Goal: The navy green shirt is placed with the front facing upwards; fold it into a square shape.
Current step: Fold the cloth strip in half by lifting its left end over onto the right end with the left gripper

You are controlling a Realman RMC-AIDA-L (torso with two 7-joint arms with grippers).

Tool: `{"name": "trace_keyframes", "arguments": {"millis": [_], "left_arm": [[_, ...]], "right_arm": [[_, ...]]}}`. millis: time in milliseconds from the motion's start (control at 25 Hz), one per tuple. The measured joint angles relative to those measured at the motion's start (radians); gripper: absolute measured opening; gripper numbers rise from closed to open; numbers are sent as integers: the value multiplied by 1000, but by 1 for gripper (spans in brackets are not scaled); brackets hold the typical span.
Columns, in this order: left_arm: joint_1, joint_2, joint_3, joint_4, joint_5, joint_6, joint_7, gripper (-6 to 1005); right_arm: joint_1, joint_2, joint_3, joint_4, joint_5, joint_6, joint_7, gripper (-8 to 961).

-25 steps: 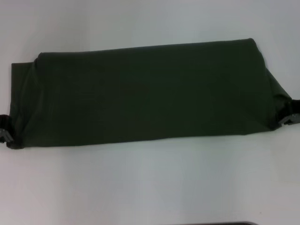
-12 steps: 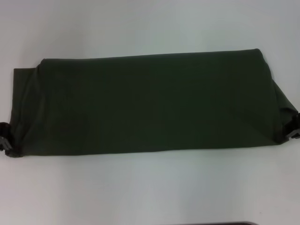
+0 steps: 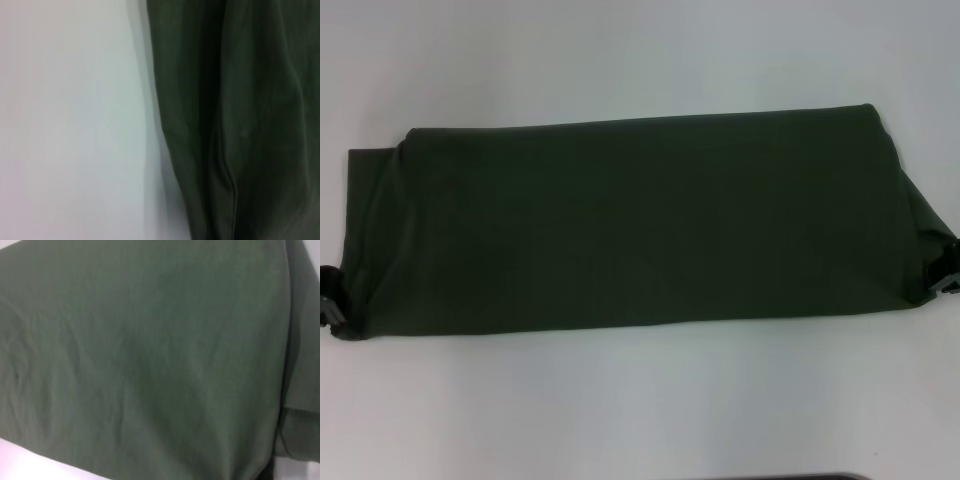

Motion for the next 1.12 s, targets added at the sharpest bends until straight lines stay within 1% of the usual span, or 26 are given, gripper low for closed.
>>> {"name": "trace_keyframes", "arguments": {"millis": [320,400,480,640,880,1040,1120], "left_arm": [[2,10,-13,2,-1,0,1,25],[11,12,-21,27,-1,1,-1,26],[16,13,-19,39,0,1,-6,26],[21,14,-23,63,14,5,-15,229],[21,16,-24,79,24,15,-21,492],[21,16,-21,88,25,17,-24,652],[21,17,-21,88,25,17,-25,727]], "right_arm": [[3,-8,29,11,6,-5,5,12],[3,-9,35,11,6,-6,4,13],[3,-11,35,12,6,-6,4,74],[-2,-23,39,12,6,-11,4,195],[-6,-45,77,12,4,-28,-5,424],[-6,-54,125,10,9,-40,-21,678],[-6,-55,134,7,10,-42,-22,685]]}}
